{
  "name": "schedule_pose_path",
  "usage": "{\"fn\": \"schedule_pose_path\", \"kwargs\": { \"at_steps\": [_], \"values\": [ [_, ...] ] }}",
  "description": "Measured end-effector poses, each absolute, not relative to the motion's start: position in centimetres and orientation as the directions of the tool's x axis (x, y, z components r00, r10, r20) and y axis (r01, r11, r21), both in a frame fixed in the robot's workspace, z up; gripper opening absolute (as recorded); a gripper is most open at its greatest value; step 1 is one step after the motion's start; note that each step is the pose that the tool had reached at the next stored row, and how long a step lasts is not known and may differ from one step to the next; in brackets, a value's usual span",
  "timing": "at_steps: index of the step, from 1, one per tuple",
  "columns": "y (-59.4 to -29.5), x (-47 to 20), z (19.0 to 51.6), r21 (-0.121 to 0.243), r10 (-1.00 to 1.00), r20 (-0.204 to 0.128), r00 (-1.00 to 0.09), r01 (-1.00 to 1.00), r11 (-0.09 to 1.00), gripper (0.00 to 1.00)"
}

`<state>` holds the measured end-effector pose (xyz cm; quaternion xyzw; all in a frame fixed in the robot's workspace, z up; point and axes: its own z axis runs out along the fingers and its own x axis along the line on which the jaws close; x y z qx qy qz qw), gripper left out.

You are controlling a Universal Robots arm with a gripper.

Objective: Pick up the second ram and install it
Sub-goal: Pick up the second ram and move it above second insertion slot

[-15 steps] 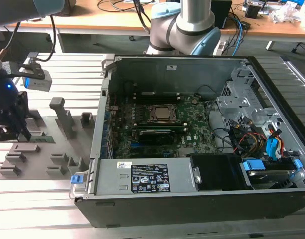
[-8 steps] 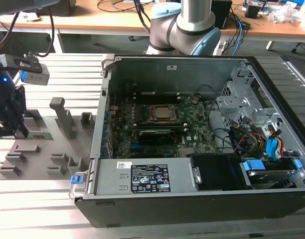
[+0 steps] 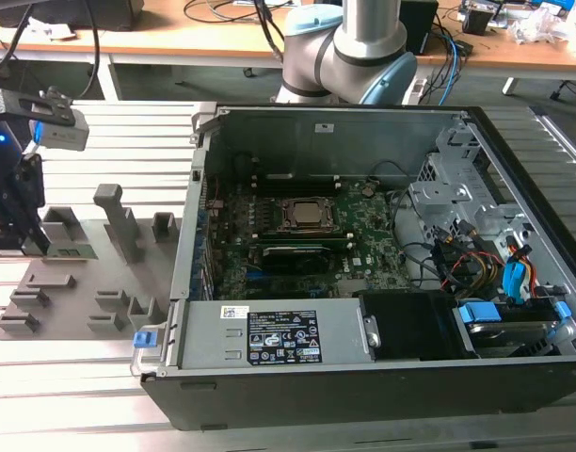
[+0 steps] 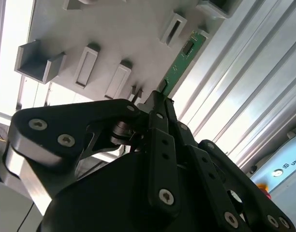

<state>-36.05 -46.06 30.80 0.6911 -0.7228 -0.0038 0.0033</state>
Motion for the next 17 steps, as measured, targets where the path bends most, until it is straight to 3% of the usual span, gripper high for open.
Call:
{"fn": "schedule_pose_path", "kwargs": {
  "at_steps": [17],
  "values": [
    [-46.1, -36.0, 33.7, 0.01, -0.999, -0.001, -0.045, -0.999, 0.045, 0.13]
  ]
}}
